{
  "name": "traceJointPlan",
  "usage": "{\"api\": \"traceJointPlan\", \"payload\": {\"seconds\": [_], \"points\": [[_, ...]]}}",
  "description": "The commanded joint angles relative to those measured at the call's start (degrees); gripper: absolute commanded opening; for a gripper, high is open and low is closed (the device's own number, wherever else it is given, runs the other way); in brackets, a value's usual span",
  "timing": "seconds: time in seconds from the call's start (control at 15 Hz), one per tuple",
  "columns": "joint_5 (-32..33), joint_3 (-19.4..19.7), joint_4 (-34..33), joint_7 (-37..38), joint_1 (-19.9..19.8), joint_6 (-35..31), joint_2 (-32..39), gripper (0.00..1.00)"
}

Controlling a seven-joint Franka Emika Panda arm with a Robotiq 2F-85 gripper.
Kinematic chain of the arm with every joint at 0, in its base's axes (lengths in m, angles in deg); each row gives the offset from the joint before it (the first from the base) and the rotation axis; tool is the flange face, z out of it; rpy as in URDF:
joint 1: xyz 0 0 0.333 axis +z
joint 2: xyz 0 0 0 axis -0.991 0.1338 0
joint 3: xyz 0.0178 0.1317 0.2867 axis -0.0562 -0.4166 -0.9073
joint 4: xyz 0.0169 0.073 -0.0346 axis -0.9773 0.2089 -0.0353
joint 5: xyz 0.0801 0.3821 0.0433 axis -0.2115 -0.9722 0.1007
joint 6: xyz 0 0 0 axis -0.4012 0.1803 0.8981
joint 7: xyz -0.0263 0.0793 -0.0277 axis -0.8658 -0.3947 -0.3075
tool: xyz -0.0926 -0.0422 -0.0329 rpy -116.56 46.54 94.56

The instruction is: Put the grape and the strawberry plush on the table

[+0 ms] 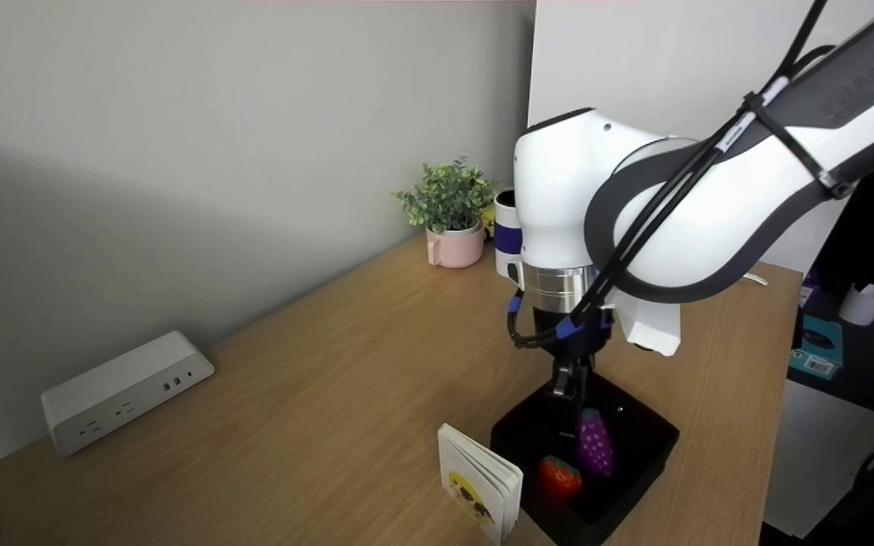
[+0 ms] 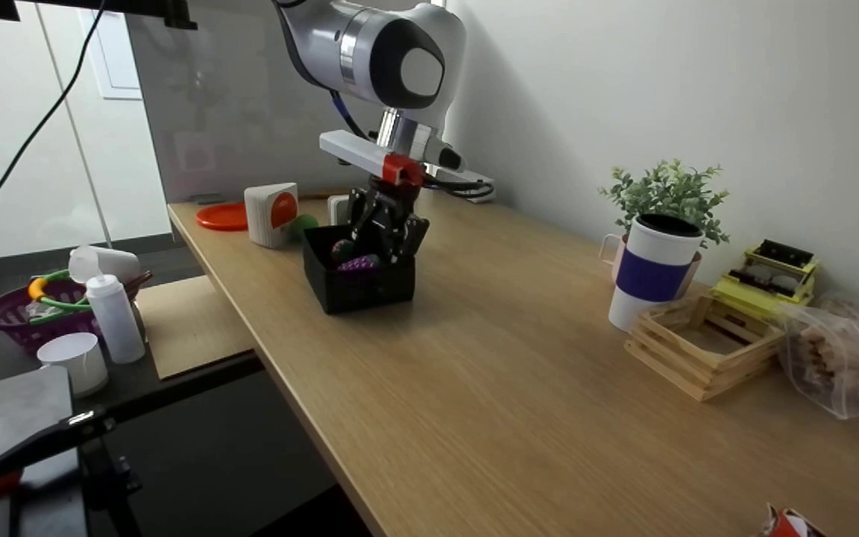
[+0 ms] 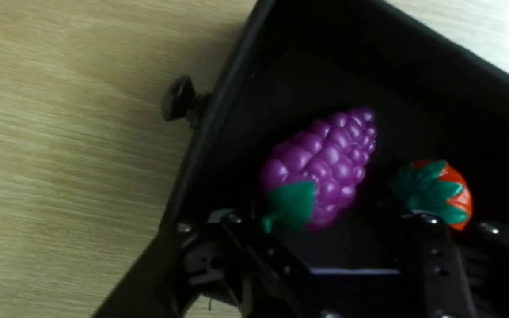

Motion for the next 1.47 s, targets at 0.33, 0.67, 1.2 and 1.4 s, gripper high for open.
{"api": "traceJointPlan", "payload": {"seconds": [0.33,0.67,1.2,1.4], "points": [[2.5,0.7,-3.5,1.4,0.8,4.3,1.3,0.27],[4.9,1.0,-2.7,3.4,2.0,4.5,-0.5,0.27],[10.4,1.4,-1.3,9.9,5.0,5.6,-5.9,0.27],[12.2,1.5,-1.1,12.3,5.7,6.9,-8.2,0.27]]}}
